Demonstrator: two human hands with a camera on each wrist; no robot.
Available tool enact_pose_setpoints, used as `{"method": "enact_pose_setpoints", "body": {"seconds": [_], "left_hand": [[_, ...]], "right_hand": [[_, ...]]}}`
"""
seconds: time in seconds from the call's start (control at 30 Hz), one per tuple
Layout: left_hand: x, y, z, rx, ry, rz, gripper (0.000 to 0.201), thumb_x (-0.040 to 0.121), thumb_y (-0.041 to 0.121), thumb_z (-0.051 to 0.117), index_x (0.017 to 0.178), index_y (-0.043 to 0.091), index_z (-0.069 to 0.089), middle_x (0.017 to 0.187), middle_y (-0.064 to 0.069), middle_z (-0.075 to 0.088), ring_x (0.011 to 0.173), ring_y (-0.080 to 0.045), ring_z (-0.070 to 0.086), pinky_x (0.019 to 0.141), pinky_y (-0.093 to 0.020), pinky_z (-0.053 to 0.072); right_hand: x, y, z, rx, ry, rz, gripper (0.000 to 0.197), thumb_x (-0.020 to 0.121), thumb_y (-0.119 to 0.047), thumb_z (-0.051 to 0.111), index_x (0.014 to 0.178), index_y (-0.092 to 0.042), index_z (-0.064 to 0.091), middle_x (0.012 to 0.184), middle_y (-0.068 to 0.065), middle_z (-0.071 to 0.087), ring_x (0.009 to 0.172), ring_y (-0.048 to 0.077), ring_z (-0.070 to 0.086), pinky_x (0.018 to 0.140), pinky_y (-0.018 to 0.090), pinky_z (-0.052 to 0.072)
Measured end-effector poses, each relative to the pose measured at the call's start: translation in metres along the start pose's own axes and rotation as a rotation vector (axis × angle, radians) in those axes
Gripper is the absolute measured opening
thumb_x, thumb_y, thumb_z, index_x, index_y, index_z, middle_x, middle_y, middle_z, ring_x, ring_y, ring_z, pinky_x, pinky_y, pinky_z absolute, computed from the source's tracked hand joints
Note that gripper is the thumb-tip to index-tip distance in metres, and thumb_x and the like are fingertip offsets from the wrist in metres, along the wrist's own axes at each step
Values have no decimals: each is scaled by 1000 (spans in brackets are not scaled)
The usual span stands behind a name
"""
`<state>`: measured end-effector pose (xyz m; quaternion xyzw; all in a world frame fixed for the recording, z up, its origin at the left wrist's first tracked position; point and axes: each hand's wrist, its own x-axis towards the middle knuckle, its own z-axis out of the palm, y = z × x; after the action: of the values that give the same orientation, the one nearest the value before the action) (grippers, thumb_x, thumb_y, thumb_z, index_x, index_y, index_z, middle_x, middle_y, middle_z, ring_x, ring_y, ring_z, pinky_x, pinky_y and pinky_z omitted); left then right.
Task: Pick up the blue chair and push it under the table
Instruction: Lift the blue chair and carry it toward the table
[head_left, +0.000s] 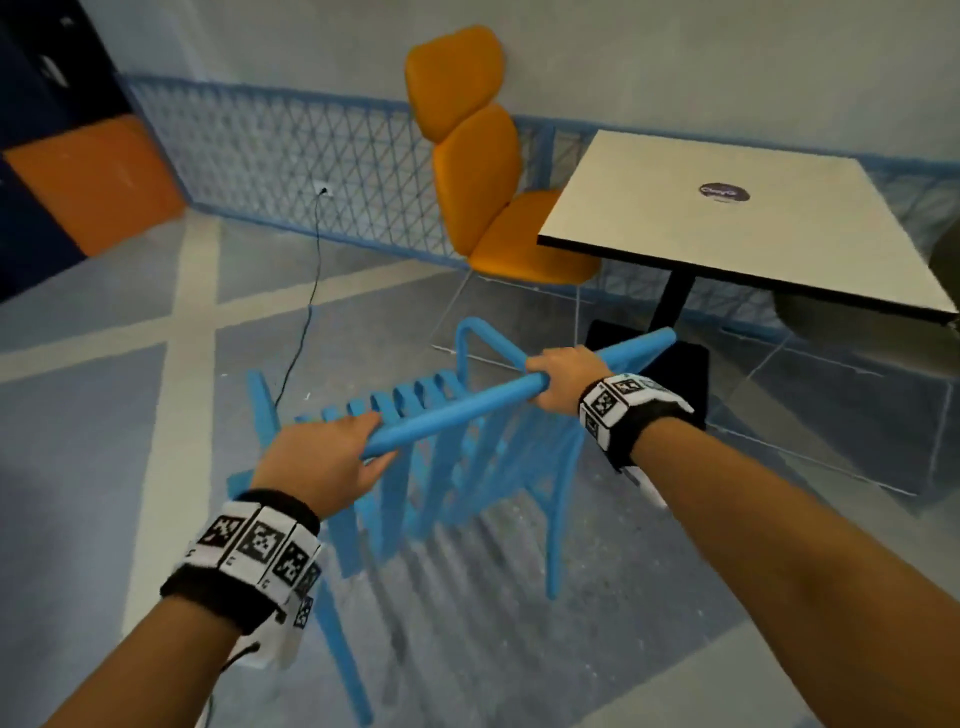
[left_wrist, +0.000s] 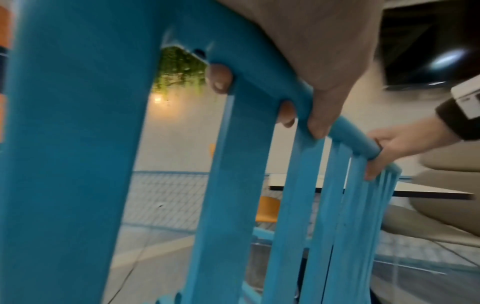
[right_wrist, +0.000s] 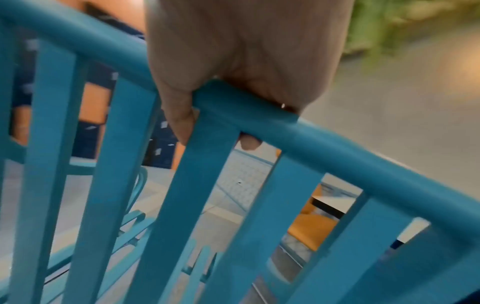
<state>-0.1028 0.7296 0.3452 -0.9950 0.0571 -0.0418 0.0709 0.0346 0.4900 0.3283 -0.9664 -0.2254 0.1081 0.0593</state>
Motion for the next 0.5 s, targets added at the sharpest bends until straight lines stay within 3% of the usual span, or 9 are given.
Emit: {"method": "enact_pose_setpoints", "body": {"seconds": [0.03, 0.1, 0.2, 0.3, 0.5], "left_hand": [[-8, -6, 5, -13, 23, -30, 32, 75, 47, 62, 68, 16, 67, 42, -4, 66, 31, -23, 61, 36, -14, 24], [-31, -18, 16, -73, 45, -94, 30, 75, 44, 72, 74, 14, 67, 44, -4, 66, 32, -24, 60, 39, -8, 16], [-62, -26, 33, -124, 19, -193, 37, 74, 51, 69, 71, 15, 66, 35, 0, 57, 24, -21, 50, 44, -2, 8], [-83, -28, 52, -150, -37, -194, 35, 71, 48, 75, 70, 15, 65, 33, 2, 53, 23, -17, 38, 44, -1, 5], [-99, -16, 81, -186, -139, -169, 35, 56, 38, 89, 63, 18, 61, 34, 1, 57, 22, -18, 50, 41, -5, 14]], "right_hand": [[6, -11, -3, -25, 5, -34, 27, 86, -26, 57, 111, -17, 61, 109, 13, 63, 108, 33, 57, 98, 41, 38], [13, -39, -1, -84, 5, -107, 24, 85, -26, 57, 106, -17, 62, 99, 10, 64, 105, 33, 59, 96, 41, 39], [11, -68, 9, -159, -45, -189, 18, 83, -26, 58, 98, -17, 63, 103, 9, 66, 100, 32, 61, 92, 41, 44], [-1, -77, 24, -189, -109, -224, 18, 82, -23, 59, 99, -19, 64, 105, 9, 66, 98, 33, 62, 83, 40, 50], [-23, -69, 57, -238, -232, -213, 25, 87, -24, 55, 111, -19, 59, 116, 12, 57, 105, 36, 58, 85, 42, 48]]}}
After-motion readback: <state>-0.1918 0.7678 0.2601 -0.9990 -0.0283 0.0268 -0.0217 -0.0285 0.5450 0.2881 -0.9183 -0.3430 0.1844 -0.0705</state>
